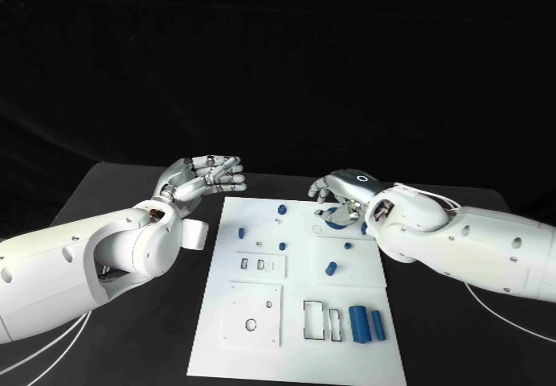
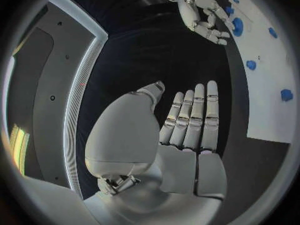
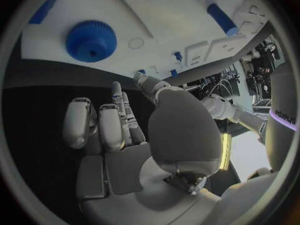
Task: Assemble the parts on the task board
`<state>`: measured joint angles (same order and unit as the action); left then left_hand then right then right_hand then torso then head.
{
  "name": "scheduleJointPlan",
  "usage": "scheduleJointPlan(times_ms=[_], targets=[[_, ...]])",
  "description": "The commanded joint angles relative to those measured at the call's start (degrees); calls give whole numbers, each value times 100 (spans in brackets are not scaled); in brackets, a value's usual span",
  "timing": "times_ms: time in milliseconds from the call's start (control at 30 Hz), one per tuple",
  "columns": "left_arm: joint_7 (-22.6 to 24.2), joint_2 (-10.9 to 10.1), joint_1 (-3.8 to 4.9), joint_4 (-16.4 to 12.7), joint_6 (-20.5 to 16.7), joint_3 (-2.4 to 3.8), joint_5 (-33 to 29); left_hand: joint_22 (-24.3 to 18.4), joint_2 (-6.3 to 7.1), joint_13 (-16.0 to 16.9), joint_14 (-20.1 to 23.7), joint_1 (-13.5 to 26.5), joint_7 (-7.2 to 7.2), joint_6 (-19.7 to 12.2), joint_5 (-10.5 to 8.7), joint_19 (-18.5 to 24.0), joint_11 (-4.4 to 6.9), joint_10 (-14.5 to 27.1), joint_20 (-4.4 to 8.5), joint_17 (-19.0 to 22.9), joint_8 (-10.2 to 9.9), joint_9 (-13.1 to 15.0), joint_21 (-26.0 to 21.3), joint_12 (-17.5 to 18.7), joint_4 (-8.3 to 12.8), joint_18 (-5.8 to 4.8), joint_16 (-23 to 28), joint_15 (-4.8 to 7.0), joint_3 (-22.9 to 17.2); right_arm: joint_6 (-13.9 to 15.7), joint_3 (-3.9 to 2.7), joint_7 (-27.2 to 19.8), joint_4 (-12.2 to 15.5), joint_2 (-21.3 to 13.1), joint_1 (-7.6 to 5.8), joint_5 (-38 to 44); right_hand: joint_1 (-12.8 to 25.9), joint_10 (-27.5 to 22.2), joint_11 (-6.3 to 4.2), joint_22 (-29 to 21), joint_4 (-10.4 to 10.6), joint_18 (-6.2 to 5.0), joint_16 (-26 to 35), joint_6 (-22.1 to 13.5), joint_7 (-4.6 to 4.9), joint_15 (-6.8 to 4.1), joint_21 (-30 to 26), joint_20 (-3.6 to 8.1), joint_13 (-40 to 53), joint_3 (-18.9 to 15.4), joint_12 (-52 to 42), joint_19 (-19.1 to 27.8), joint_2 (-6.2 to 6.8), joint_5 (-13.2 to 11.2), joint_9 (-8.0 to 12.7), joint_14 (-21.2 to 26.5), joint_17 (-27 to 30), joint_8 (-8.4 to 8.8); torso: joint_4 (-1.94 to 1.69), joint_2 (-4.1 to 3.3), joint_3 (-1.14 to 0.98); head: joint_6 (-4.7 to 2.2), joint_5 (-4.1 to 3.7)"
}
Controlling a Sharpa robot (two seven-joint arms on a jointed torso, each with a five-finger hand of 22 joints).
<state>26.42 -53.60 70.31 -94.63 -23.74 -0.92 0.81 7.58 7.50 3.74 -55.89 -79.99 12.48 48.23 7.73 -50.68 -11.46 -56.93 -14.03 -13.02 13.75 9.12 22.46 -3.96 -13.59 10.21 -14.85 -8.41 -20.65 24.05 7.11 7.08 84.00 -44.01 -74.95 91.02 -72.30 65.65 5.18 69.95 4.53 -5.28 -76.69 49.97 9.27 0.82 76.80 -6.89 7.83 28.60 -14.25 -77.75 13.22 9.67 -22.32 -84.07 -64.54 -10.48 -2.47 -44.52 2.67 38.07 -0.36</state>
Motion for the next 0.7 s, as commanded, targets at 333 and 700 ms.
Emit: scheduleJointPlan(times_ms=[333,700], targets=[[51,13,7,63,147,5,-12,-9,-3,5,43,37,236,-28,-19,14,-3,21,-7,-6,-26,-4,-13,12,-2,18,36,-14,-44,-701,-25,119,-18,-534,-117,-1375,-323,-533,-65,635,508,191,-696,-335,20,-59,339,56,3277,-1139,-3689,-311,-44,322,-182,-296,-1101,-390,42,29,-16,-12,-29],[31,21,7,82,168,4,-13,-16,6,0,51,51,247,-42,-21,18,-8,41,-9,-13,-40,-10,-16,24,2,20,53,-14,-45,-1058,4,262,-431,-254,-76,-1135,-554,186,20,994,830,264,-1135,-640,97,30,564,-25,5283,-1466,-5495,-507,-113,488,-236,-475,-2032,-638,20,14,-5,17,-61]])
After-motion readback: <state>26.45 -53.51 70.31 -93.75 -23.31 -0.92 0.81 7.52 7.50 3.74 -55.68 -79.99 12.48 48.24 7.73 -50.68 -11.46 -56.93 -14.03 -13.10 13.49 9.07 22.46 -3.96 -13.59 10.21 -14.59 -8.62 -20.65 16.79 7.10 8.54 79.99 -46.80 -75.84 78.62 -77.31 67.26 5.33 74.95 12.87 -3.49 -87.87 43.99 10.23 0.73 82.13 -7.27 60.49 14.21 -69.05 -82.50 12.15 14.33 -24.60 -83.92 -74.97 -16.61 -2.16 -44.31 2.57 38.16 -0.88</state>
